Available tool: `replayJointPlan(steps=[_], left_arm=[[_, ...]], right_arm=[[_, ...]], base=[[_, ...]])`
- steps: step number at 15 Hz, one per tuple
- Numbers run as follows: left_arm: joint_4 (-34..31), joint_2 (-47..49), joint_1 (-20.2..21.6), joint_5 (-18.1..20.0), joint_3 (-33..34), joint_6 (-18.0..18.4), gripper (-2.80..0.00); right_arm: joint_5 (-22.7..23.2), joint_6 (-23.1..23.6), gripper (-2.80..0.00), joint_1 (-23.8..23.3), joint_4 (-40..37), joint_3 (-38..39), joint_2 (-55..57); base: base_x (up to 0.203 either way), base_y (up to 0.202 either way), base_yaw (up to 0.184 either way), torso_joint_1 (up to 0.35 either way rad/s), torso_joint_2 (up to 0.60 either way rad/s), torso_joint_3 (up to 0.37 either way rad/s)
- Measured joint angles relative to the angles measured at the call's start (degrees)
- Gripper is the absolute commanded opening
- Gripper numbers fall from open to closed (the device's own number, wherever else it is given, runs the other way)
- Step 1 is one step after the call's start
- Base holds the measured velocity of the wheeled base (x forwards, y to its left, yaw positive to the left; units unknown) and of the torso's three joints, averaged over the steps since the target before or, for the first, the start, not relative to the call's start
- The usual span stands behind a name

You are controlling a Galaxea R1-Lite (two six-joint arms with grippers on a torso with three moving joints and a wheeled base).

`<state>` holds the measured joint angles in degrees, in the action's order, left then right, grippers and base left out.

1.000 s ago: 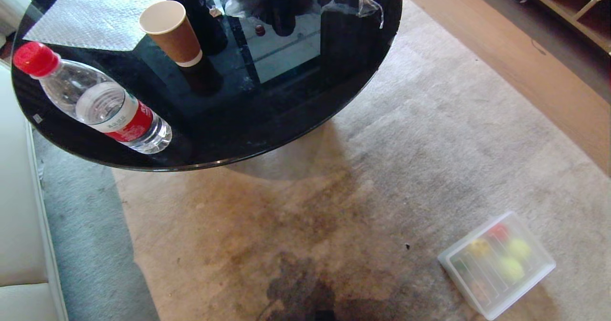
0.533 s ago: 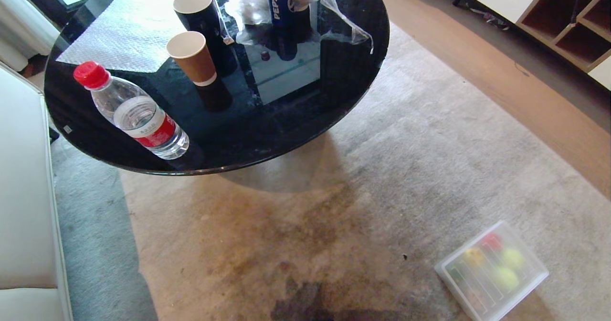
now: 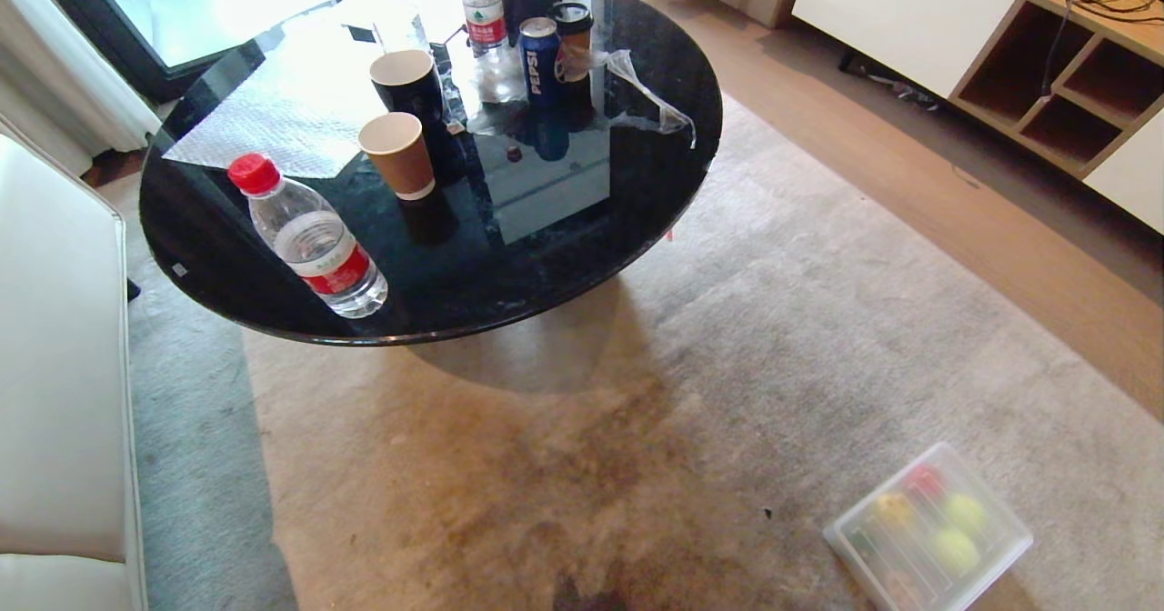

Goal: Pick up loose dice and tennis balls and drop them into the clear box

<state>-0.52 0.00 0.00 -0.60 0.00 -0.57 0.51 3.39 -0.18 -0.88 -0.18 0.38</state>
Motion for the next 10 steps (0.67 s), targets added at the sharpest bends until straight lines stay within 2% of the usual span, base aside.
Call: replayJointPlan(steps=[10], left_arm=[[0.0,0.0,0.0,0.0,0.0,0.0,-2.80]], right_arm=[[0.0,0.0,-2.80,0.0,0.0,0.0,0.0]], base=[[0.000,0.000,0.000,0.004,0.00,0.204]])
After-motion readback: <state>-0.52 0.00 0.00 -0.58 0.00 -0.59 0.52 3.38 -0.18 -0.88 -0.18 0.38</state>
